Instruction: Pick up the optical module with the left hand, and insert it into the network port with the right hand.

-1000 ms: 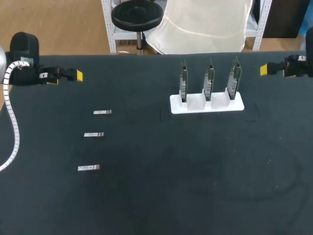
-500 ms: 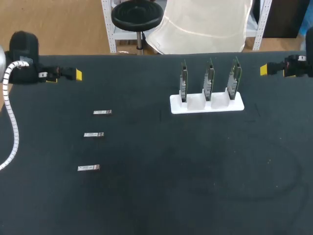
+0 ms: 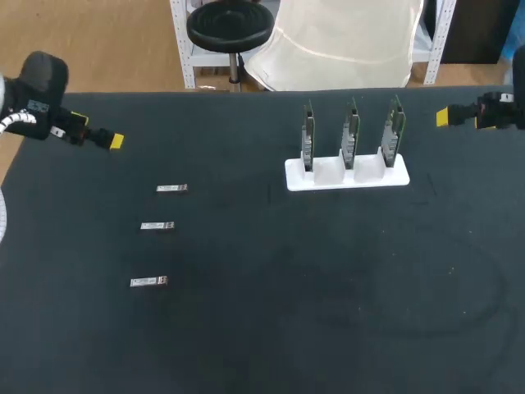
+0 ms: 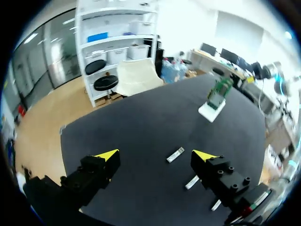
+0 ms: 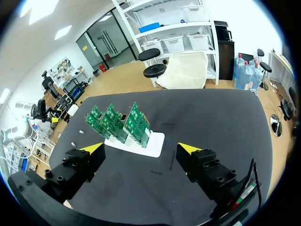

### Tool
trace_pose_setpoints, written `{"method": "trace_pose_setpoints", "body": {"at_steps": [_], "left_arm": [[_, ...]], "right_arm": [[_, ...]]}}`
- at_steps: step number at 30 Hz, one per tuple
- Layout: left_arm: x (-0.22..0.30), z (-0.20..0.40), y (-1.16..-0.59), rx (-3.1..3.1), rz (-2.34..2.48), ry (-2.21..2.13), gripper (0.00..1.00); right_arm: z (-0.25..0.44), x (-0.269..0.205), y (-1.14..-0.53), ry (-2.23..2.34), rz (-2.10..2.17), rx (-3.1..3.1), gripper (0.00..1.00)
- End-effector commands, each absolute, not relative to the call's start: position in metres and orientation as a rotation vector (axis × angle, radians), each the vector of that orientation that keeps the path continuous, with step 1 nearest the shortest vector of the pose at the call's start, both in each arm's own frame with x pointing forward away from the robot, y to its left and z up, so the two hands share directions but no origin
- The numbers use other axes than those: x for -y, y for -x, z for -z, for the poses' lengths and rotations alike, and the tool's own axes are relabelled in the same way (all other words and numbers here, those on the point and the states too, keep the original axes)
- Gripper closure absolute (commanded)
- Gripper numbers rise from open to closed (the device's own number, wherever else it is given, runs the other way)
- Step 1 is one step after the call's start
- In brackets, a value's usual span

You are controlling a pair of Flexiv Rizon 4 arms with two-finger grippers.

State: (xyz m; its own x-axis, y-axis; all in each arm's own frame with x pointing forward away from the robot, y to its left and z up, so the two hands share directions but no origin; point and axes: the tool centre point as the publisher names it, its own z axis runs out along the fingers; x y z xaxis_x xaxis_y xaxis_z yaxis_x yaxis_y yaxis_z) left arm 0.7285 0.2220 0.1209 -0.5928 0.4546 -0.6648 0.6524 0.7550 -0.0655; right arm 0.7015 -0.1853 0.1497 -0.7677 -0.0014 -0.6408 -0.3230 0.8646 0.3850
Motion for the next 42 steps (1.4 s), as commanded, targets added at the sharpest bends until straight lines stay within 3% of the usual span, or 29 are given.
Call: {"method": "trace_pose_setpoints", "body": {"at_steps": [1,20,42], "left_arm": [[-0.221,-0.116,-0.746,-2.280,0.276,-1.308,0.00],[-0.190,-0.069,-0.754,-2.119,0.109,-1.922,0.00],[-0.164,-0.022,-0.734,-2.194,0.135,-2.033,0.00]], "right_arm": [[-0.150,0.185,-0.700,0.230,-0.634,-2.376,0.00],[-0.150,0.185,-0.700,0.230,-0.634,-2.376,0.00],[-0.150,0.185,-0.700,0.230,-0.634,-2.376,0.00]]}}
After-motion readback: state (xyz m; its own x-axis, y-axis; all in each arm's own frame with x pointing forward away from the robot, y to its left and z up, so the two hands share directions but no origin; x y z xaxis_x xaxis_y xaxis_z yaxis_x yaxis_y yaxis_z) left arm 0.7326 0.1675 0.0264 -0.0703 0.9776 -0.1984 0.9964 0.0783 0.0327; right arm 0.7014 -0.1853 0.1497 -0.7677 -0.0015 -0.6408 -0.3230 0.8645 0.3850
